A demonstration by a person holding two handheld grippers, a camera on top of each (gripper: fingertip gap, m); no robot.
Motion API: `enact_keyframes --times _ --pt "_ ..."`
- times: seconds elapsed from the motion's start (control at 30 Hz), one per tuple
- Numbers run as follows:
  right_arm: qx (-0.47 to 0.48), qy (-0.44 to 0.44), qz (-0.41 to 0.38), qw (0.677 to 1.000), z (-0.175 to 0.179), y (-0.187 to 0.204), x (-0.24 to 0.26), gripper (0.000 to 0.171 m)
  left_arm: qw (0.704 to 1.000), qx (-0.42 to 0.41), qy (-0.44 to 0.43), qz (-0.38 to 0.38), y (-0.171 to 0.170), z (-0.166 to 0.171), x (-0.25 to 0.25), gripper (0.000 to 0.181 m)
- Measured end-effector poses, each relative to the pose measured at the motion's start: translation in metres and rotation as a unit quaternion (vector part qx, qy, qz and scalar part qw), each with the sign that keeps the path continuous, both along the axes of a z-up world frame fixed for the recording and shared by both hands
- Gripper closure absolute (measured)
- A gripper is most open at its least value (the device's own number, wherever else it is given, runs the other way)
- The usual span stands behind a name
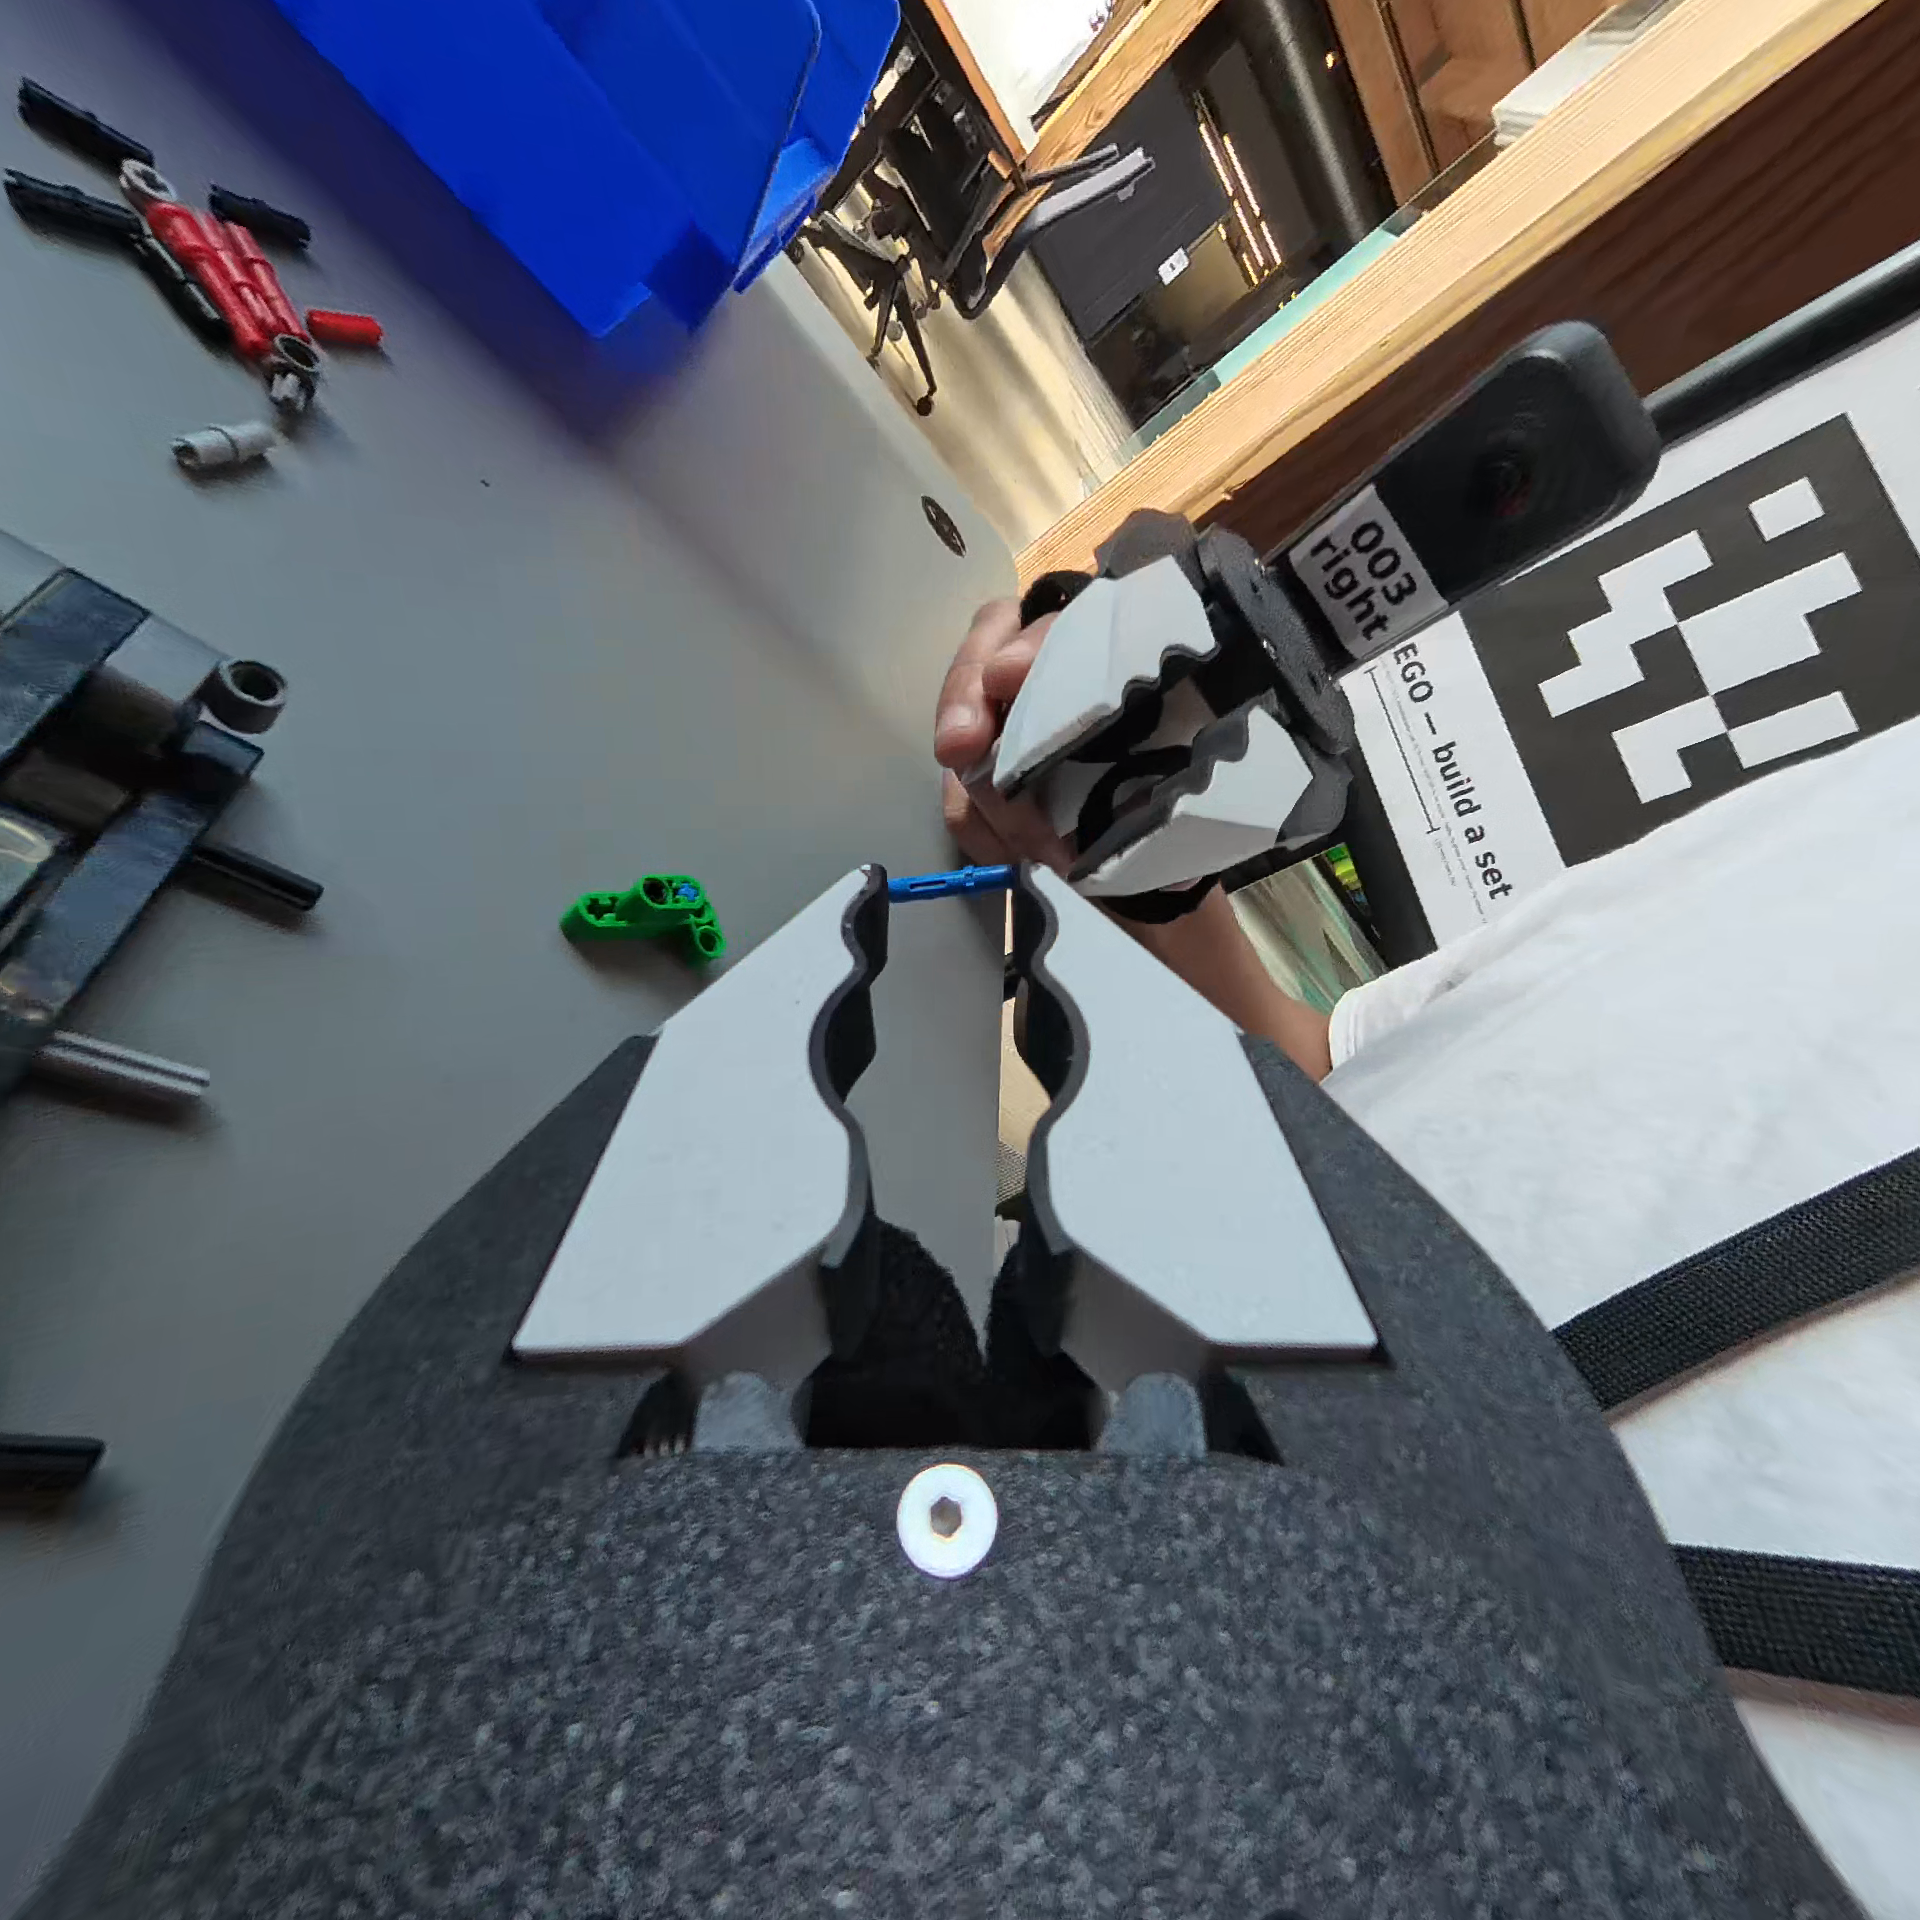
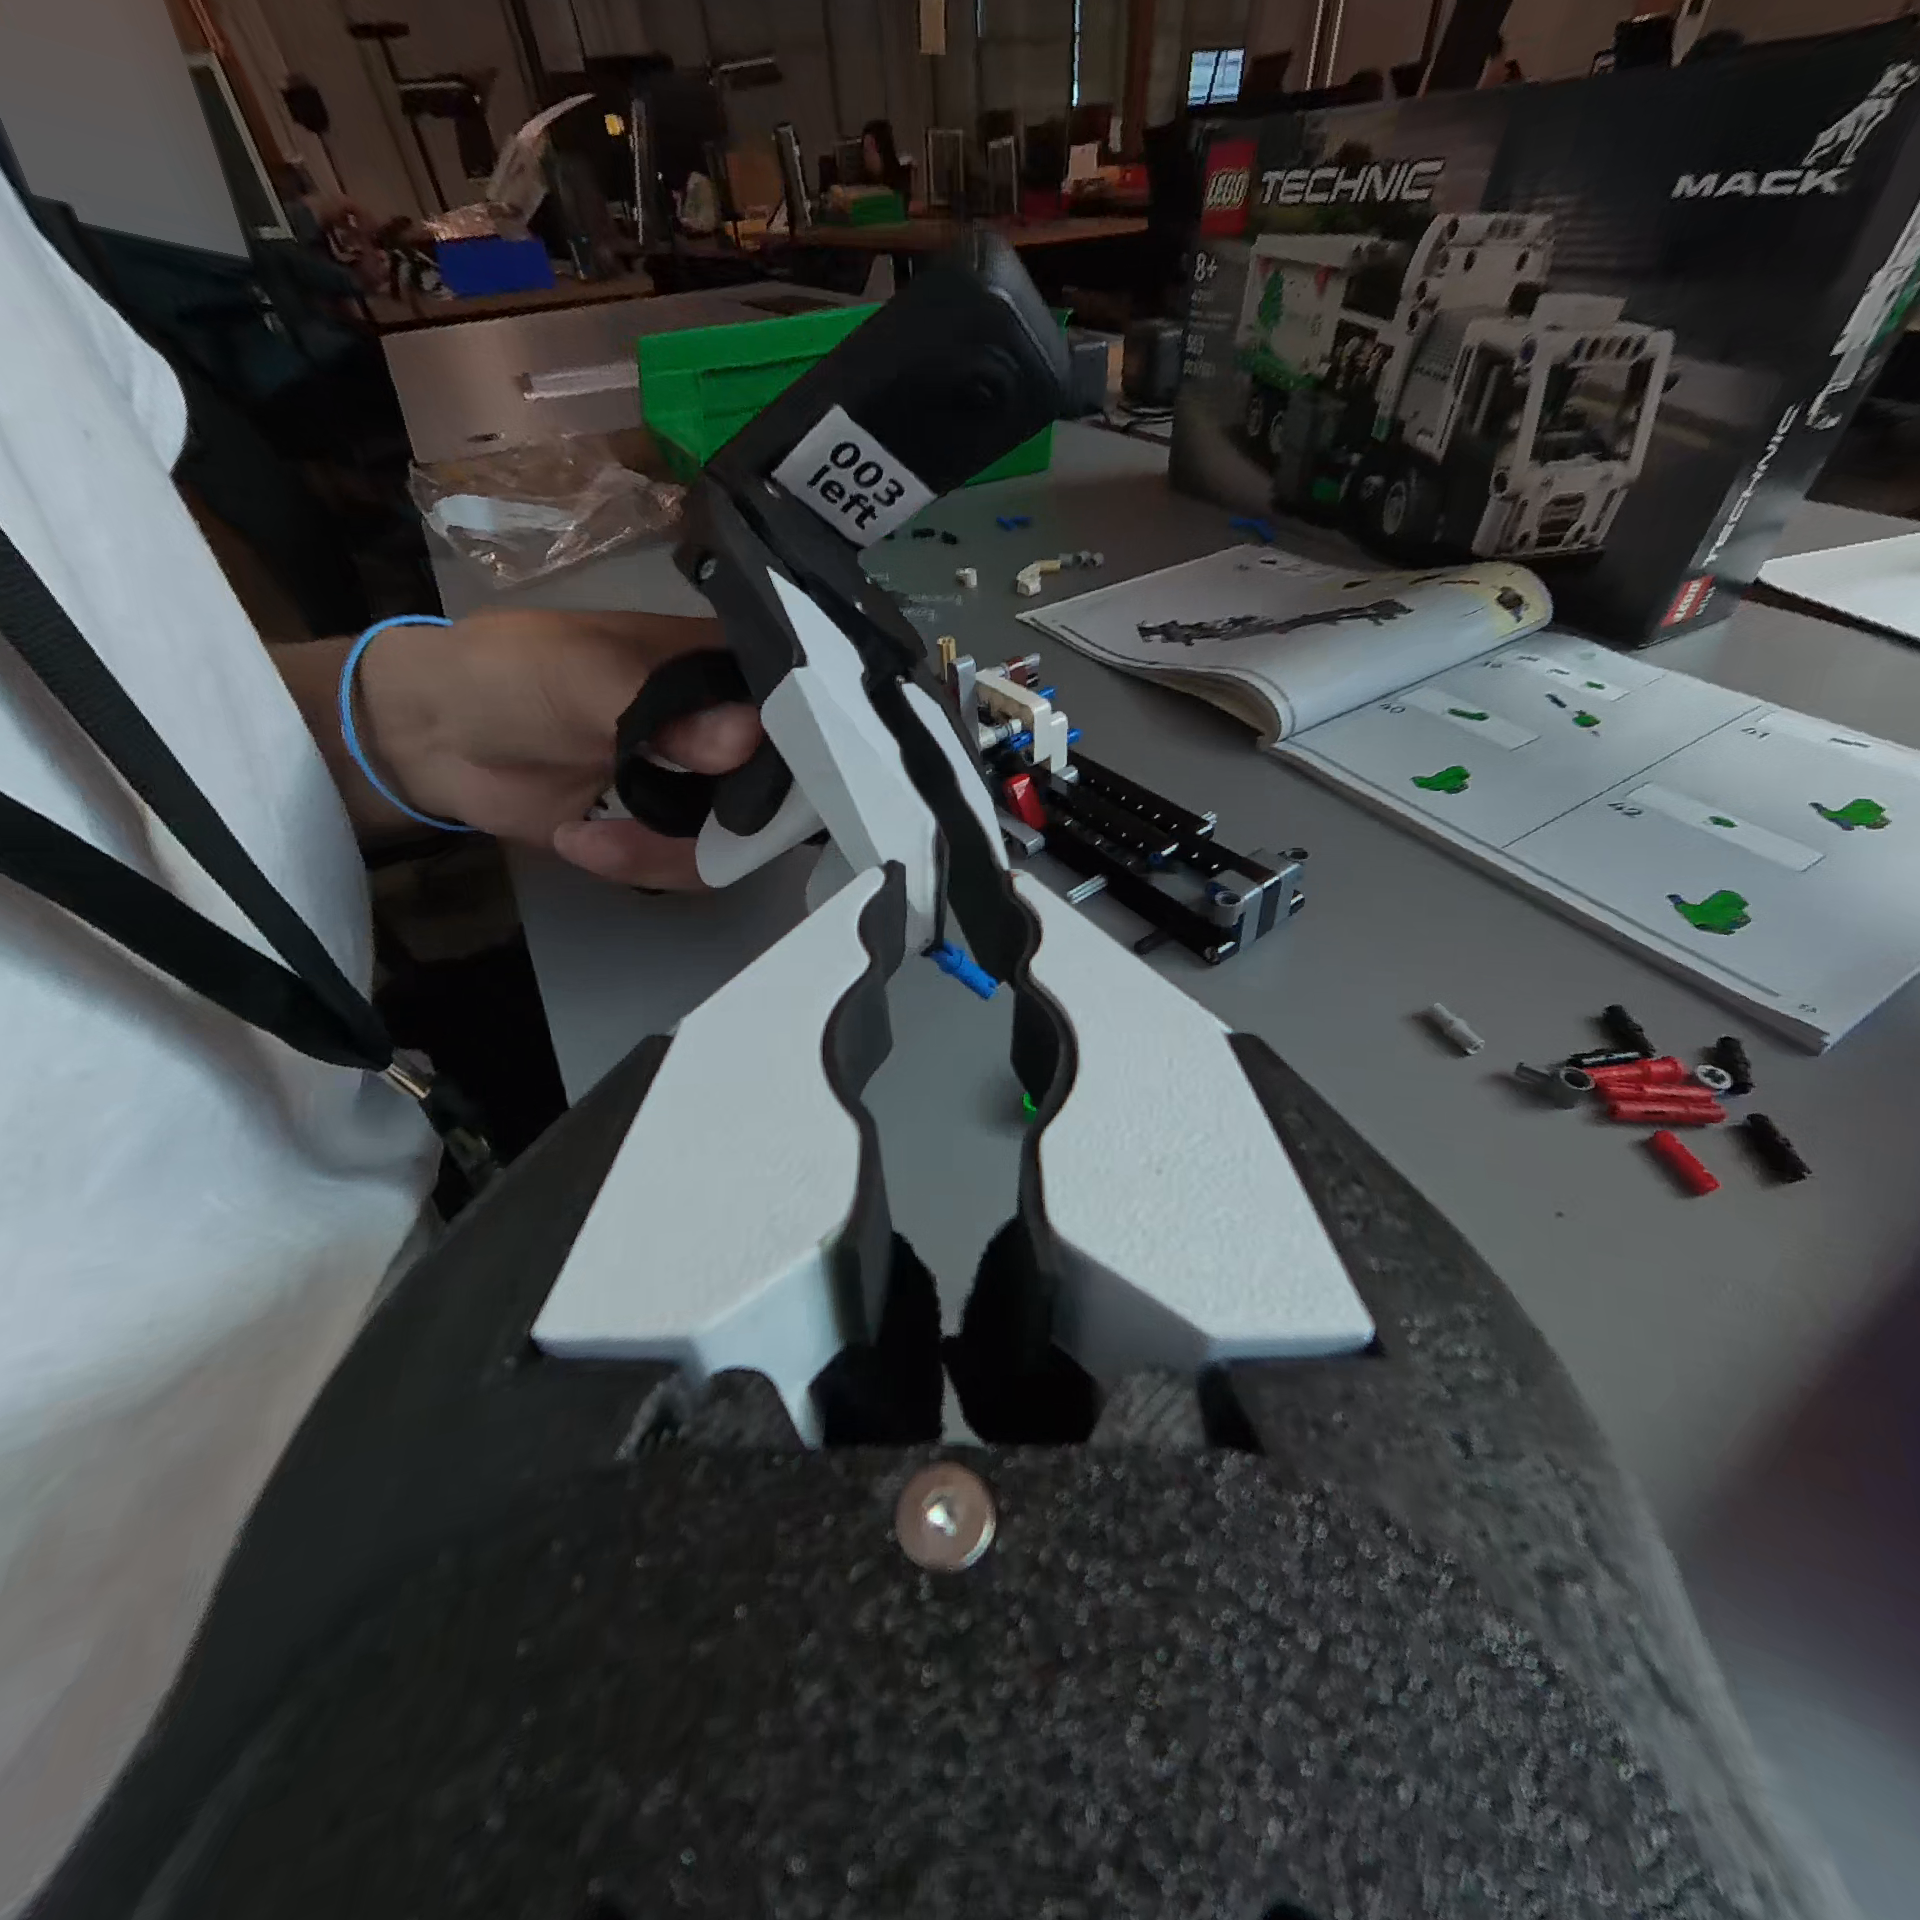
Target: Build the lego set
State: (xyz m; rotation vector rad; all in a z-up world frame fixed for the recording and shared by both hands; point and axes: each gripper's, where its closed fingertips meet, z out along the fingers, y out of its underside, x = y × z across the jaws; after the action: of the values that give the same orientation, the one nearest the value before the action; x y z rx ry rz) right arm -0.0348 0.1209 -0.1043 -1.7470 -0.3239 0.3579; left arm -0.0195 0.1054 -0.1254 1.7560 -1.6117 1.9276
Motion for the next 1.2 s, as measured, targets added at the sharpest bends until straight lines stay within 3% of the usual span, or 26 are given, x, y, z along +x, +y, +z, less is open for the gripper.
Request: enact_keyframes --times 0.17,0.4,0.53,0.7,0.9,1.0,1.2 --pt "-0.018 -0.057 0.004 0.998 -0.011 -0.003 -0.009 0.151 0.999 -0.049 0.001 0.009 0.006 0.008 -0.004 0.16" --pt "-0.001 -0.149 -0.022 0.989 -0.012 0.004 -0.014 0.163 0.99 -0.134 0.052 -0.008 0.003 0.005 -0.014 0.16" --pt "-0.009 -0.155 -0.022 0.988 -0.014 0.005 -0.015 0.168 0.98 -0.186 0.071 -0.01 0.002 0.004 -0.014 0.16" --pt "-0.022 -0.121 -0.005 0.992 -0.022 0.007 -0.013 0.168 0.994 -0.104 0.039 0.018 0.007 -0.001 -0.013 0.161" --pt "-0.125 -0.006 -0.095 0.988 -0.036 0.011 0.022 0.168 0.999 0.038 -0.008 0.002 0.006 -0.006 -0.039 0.158" --pt "-0.163 0.002 -0.109 0.981 -0.048 0.014 0.021 0.168 0.992 0.123 -0.035 0.009 0.008 -0.012 -0.054 0.161" --pt "-0.182 0.063 -0.148 0.97 -0.054 0.016 0.021 0.168 0.957 0.276 -0.063 0.058 0.053 -0.018 -0.075 0.168"
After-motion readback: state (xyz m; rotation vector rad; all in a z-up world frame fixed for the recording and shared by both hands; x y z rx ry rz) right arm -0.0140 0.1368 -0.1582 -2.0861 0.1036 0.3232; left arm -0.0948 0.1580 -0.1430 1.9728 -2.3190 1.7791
